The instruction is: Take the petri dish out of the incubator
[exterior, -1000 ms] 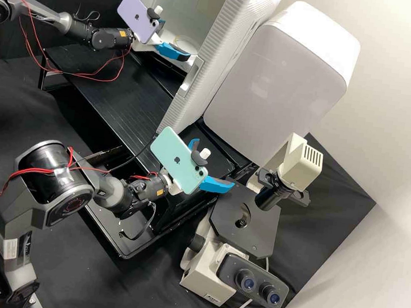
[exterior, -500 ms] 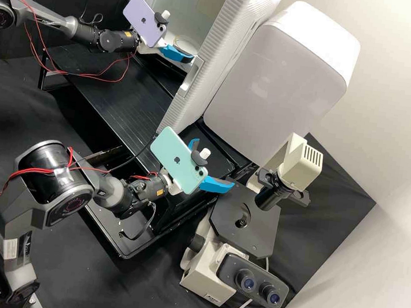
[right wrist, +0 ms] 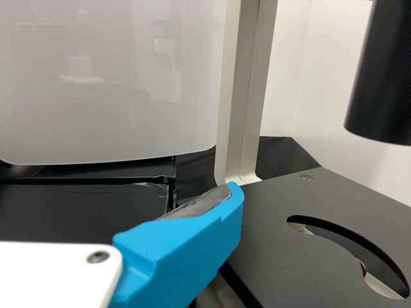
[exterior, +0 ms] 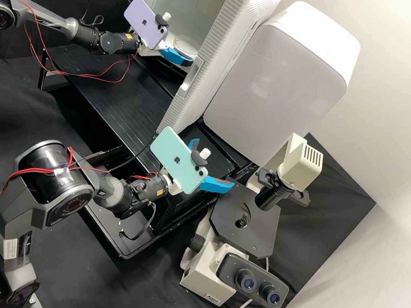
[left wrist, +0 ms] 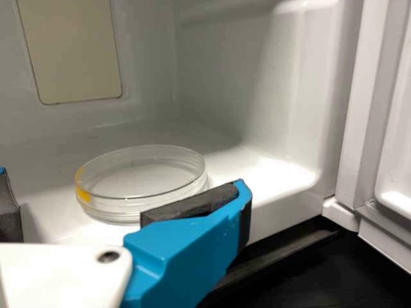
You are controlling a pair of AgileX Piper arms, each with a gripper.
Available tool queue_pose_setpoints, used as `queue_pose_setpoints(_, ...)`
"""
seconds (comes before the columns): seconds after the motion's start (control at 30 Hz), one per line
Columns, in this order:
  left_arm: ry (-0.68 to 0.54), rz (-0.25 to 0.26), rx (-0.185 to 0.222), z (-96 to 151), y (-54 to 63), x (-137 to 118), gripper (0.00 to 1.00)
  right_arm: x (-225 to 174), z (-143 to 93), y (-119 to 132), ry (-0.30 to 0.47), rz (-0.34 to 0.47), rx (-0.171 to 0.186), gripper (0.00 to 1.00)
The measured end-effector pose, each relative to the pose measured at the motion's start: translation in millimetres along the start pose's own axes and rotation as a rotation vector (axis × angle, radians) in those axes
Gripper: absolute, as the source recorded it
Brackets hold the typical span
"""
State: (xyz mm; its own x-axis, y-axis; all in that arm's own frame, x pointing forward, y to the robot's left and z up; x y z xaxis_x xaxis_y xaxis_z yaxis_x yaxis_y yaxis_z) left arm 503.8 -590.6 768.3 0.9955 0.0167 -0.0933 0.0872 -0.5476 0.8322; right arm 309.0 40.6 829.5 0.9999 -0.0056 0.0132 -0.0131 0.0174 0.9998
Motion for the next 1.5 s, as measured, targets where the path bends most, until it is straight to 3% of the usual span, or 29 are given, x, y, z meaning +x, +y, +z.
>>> queue_pose_setpoints(0.27,0.017,-0.015,-0.002,-3,-1.2,1,1.00,0,0,0,0.000,0.000,0.000,1.00)
queue_pose_setpoints(0.83,-0.008,-0.031,-0.026,-2,8.9,3,1.00,0,0,0,0.000,0.000,0.000,1.00)
queue_pose_setpoints(1.0,-0.005,-0.015,-0.076,-1,18.1,2,1.00,0,0,0,0.000,0.000,0.000,1.00)
queue_pose_setpoints(1.27,0.004,-0.016,-0.130,0,22.2,3,1.00,0,0,0,0.000,0.000,0.000,1.00)
queue_pose_setpoints(1.5,0.013,-0.026,-0.083,0,21.7,2,1.00,0,0,0,0.000,0.000,0.000,1.00)
